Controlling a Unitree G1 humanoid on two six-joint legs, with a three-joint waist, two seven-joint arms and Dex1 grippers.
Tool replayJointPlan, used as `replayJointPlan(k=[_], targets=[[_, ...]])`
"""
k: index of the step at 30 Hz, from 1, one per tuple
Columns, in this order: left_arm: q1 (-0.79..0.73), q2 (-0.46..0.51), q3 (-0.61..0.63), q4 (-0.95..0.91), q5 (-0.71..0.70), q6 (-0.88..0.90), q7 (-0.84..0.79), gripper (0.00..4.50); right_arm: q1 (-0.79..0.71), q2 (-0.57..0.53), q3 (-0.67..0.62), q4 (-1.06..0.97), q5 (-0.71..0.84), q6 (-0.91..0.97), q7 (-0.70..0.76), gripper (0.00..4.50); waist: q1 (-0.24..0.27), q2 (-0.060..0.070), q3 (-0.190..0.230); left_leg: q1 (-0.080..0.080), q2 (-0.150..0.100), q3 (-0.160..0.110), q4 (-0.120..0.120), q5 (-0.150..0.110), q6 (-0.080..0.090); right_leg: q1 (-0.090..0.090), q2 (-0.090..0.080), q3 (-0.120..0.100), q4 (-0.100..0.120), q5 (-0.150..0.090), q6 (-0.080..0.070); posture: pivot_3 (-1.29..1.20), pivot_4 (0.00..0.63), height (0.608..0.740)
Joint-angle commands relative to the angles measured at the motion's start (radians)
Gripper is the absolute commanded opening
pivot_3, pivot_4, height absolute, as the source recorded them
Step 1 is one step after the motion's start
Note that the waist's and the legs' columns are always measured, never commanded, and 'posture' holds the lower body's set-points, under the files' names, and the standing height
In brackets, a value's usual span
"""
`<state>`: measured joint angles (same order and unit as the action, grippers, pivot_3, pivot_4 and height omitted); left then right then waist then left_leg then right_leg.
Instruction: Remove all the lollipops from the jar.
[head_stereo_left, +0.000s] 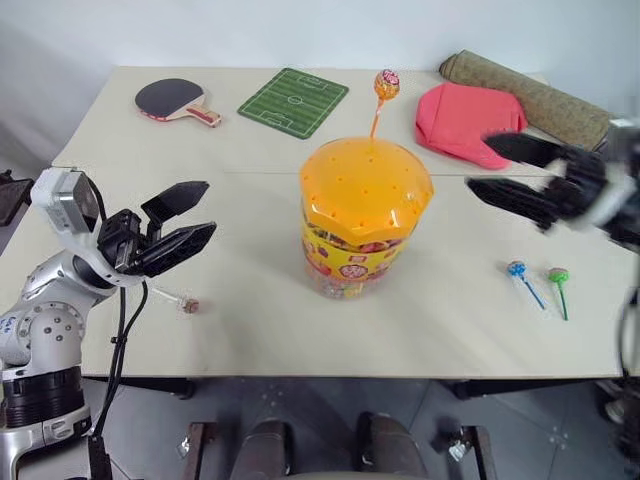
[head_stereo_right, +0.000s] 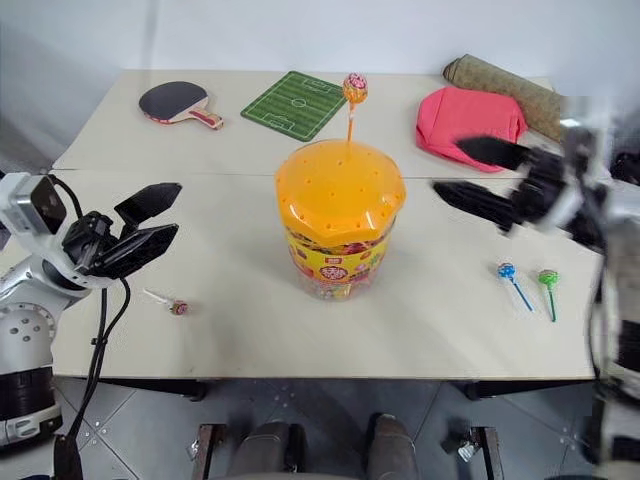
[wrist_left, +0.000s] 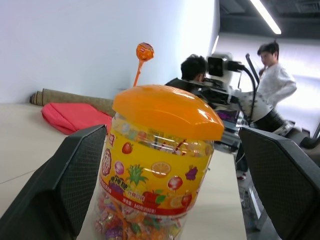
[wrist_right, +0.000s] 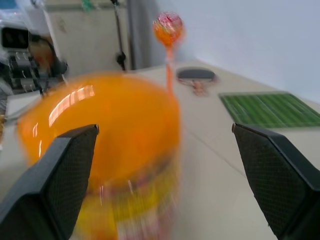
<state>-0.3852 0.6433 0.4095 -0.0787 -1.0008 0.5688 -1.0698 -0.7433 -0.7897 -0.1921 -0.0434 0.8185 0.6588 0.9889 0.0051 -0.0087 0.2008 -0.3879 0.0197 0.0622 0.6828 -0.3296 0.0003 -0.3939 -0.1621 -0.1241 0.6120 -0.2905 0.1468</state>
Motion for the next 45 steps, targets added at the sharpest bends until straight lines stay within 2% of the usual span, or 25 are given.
replayJointPlan(k=[1, 5, 10, 14, 24, 27, 29, 32, 35, 38, 40, 43, 45], targets=[[0.007, 0.003, 0.022, -0.037, -0.026, 0.01, 0.015, 4.5, -0.111, 0.051, 0.026, 0.005, -0.005, 0.073, -0.097, 4.48, 0.01, 0.0, 0.0, -0.001, 0.0, -0.001, 0.0, 0.0, 0.0, 0.0, 0.0, -0.001, 0.0, 0.0, 0.0, 0.0, 0.15, 0.74], [0.028, -0.003, 0.039, -0.051, -0.026, 0.006, 0.03, 4.5, -0.218, 0.127, 0.092, 0.058, -0.074, 0.122, -0.197, 4.48, 0.008, 0.0, 0.0, -0.002, -0.001, 0.0, 0.0, -0.001, 0.001, -0.001, 0.0, -0.001, -0.001, 0.0, 0.001, 0.0, 0.15, 0.74], [0.038, -0.018, 0.042, -0.07, -0.025, -0.009, 0.042, 4.5, -0.279, 0.173, 0.119, 0.088, -0.115, 0.14, -0.222, 4.48, 0.009, 0.0, 0.0, -0.002, -0.001, 0.0, 0.0, -0.001, 0.001, -0.001, 0.0, -0.002, 0.0, 0.0, 0.001, 0.0, 0.15, 0.74], [0.038, -0.022, 0.054, -0.074, -0.03, -0.016, 0.048, 4.5, -0.304, 0.188, 0.1, 0.087, -0.095, 0.171, -0.21, 3.56, 0.004, 0.0, 0.0, -0.002, 0.0, 0.001, 0.0, -0.001, 0.0, -0.001, 0.0, -0.002, 0.0, 0.0, 0.001, 0.0, 0.15, 0.74], [0.014, -0.015, 0.038, -0.046, -0.014, -0.045, 0.026, 4.5, -0.329, 0.218, 0.074, 0.107, -0.118, 0.114, -0.194, 0.15, -0.01, 0.0, 0.0, -0.002, 0.0, 0.001, 0.0, -0.001, 0.0, -0.002, 0.0, -0.001, 0.0, 0.0, 0.001, 0.0, 0.15, 0.74], [0.002, -0.004, 0.019, -0.025, 0.037, -0.096, -0.017, 4.5, -0.339, 0.225, 0.039, 0.124, -0.103, 0.099, -0.191, 0.04, -0.01, 0.0, 0.0, -0.002, 0.0, 0.001, -0.001, -0.001, 0.0, -0.002, 0.0, -0.001, 0.0, 0.0, 0.001, 0.0, 0.15, 0.74], [-0.018, 0.005, 0.007, 0.001, 0.053, -0.119, -0.067, 4.5, -0.342, 0.224, -0.029, 0.116, -0.041, 0.075, -0.145, 0.04, -0.008, 0.0, 0.0, -0.002, 0.0, 0.002, -0.001, -0.001, 0.0, -0.002, 0.0, -0.001, 0.0, 0.0, 0.001, 0.0, 0.15, 0.74], [-0.033, 0.013, -0.022, 0.016, 0.073, -0.138, -0.132, 4.5, -0.323, 0.146, -0.093, 0.099, 0.005, 0.105, -0.091, 0.04, -0.002, 0.0, 0.0, -0.002, 0.0, 0.002, 0.0, -0.001, 0.001, -0.002, 0.0, -0.001, 0.0, 0.0, 0.001, 0.0, 0.15, 0.74], [-0.036, 0.02, -0.056, 0.024, 0.107, -0.16, -0.191, 4.5, -0.297, -0.013, -0.067, 0.137, -0.059, 0.16, -0.058, 0.04, 0.005, 0.0, 0.0, -0.003, -0.001, 0.002, 0.0, -0.001, 0.002, -0.002, 0.0, -0.001, -0.001, 0.001, 0.002, 0.0, 0.15, 0.74], [-0.023, 0.037, -0.124, 0.026, 0.179, -0.209, -0.28, 4.5, -0.232, -0.265, 0.006, 0.223, -0.162, 0.299, -0.034, 0.04, 0.006, 0.0, 0.0, -0.002, -0.001, 0.003, -0.001, -0.002, 0.002, -0.002, 0.0, -0.001, -0.002, 0.001, 0.002, 0.0, 0.15, 0.74], [-0.018, 0.043, -0.155, 0.029, 0.207, -0.23, -0.322, 4.5, -0.184, -0.386, 0.048, 0.271, -0.215, 0.344, -0.012, 0.04, 0.01, 0.0, 0.0, -0.002, -0.001, 0.003, -0.002, -0.002, 0.002, -0.002, 0.0, -0.001, -0.003, 0.001, 0.002, 0.0, 0.15, 0.74], [-0.005, 0.052, -0.191, 0.031, 0.25, -0.261, -0.348, 4.5, 0.045, -0.505, 0.114, 0.316, -0.346, 0.221, 0.042, 0.04, 0.008, 0.0, 0.0, -0.002, -0.001, 0.007, -0.002, -0.002, 0.003, -0.003, 0.0, 0.0, -0.005, 0.001, 0.002, 0.0, 0.15, 0.74], [0.007, 0.063, -0.21, 0.033, 0.278, -0.272, -0.36, 4.5, 0.154, -0.525, 0.141, 0.326, -0.417, 0.132, 0.047, 0.04, 0.003, 0.0, 0.0, -0.002, -0.001, 0.007, -0.002, -0.002, 0.003, -0.002, 0.0, 0.001, -0.005, 0.001, 0.002, 0.0, 0.15, 0.74]])
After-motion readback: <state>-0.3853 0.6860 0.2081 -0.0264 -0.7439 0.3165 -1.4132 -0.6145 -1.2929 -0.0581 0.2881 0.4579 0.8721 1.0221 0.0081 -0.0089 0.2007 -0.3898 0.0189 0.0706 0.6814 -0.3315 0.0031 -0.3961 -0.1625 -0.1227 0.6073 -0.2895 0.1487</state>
